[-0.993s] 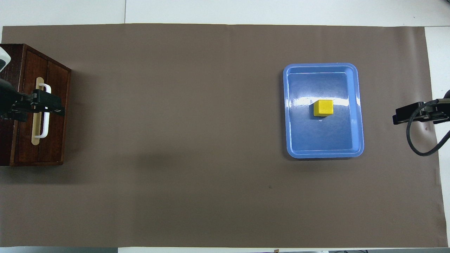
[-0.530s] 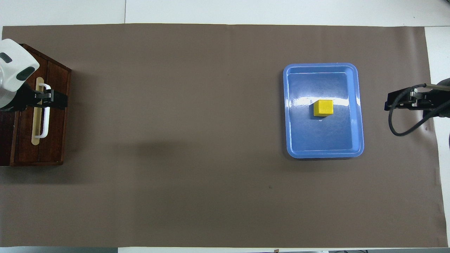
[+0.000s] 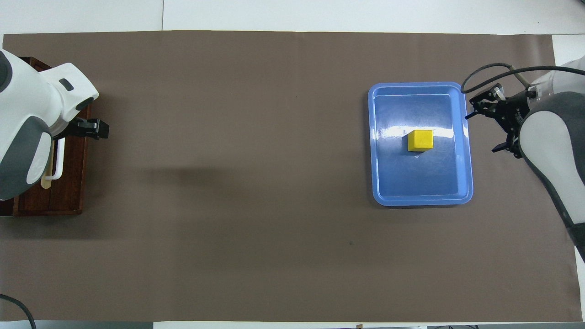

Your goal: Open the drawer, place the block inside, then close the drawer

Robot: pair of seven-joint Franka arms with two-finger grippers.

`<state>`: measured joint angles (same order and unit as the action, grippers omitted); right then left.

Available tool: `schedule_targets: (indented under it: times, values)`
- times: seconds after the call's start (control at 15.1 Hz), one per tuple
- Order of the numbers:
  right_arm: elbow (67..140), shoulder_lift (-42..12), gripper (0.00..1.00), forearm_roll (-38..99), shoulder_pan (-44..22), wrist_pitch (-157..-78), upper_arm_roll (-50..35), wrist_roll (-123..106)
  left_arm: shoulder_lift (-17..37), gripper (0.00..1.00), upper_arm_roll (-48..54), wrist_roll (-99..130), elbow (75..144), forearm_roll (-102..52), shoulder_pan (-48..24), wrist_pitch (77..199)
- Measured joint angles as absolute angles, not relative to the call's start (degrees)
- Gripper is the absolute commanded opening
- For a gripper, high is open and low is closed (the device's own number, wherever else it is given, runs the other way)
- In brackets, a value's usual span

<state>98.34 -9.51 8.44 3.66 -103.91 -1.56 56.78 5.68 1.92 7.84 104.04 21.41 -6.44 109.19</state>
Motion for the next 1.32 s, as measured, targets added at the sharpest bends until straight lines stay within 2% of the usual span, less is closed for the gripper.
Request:
schedule_targets:
  times: [0.33,0.93,1.32]
  values:
    - [97.57,-12.83,0.94,20.25,4.99,-106.38,-0.51,67.91,7.97,1.00,1.55,8.18,105.15,25.45,-6.28,112.94]
    - [98.84,-22.66,0.95,30.69,8.43,-107.06,-0.36,64.36,8.09,1.00,1.33,8.39,110.27,27.73,-2.17,121.68]
    - [103.43,-23.33,0.95,36.90,9.73,-108.96,-0.21,59.03,8.22,1.00,1.34,8.40,112.71,27.82,-1.85,124.46]
